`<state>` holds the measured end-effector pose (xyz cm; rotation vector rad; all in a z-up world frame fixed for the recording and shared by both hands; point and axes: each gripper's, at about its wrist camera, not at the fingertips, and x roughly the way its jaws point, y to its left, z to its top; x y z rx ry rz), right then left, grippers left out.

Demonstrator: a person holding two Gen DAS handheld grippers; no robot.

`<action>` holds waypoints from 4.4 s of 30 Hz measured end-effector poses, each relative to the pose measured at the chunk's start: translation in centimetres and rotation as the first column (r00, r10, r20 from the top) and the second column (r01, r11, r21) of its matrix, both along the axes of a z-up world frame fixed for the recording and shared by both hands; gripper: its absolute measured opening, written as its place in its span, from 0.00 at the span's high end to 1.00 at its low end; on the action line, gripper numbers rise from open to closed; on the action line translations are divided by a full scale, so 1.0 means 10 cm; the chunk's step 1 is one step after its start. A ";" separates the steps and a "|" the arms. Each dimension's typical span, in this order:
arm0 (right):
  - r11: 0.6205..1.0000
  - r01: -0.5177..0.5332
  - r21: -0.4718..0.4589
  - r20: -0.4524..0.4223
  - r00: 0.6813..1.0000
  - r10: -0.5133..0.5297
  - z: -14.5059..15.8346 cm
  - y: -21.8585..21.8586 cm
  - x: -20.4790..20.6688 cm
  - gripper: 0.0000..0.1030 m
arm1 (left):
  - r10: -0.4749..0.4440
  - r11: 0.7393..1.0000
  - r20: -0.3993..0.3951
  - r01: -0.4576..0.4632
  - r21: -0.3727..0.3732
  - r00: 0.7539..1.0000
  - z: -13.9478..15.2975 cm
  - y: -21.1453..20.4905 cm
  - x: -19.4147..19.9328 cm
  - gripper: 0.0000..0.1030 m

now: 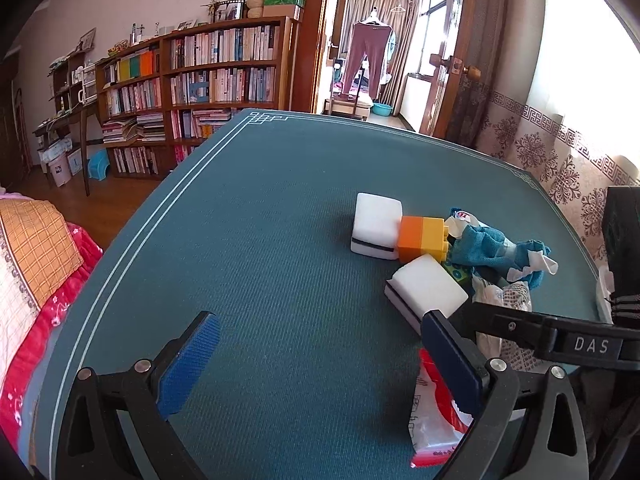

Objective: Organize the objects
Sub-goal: 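Grasp the white plastic bag with the right gripper while the left grasps the red glue pack, then carry the white plastic bag into the clear bowl and release it with the right gripper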

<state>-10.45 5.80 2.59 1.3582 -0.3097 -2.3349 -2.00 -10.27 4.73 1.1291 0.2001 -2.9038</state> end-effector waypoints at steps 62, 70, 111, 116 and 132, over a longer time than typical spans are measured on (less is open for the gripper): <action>0.996 -0.040 0.076 -0.142 0.989 0.051 0.09 0.89 0.99 0.49 | -0.221 0.972 0.083 0.227 -0.066 0.972 -0.19 0.85 0.30 0.55; 0.998 -0.007 0.063 -0.157 0.987 0.017 0.14 1.04 1.05 0.49 | -0.239 0.967 0.081 0.245 -0.070 0.968 -0.16 0.95 0.31 0.55; 0.821 0.561 0.100 -0.343 0.794 -0.501 0.65 3.34 0.92 0.49 | -0.388 0.916 0.044 0.390 -0.092 0.921 0.07 1.75 0.31 0.55; 0.807 0.575 0.137 -0.341 0.792 -0.506 0.56 3.42 0.77 0.49 | -0.398 0.912 0.046 0.401 -0.093 0.916 0.07 1.81 0.31 0.55; 0.798 0.571 0.192 -0.307 0.808 -0.503 0.42 3.56 0.53 0.49 | -0.408 0.907 0.056 0.411 -0.090 0.911 0.04 1.84 0.32 0.55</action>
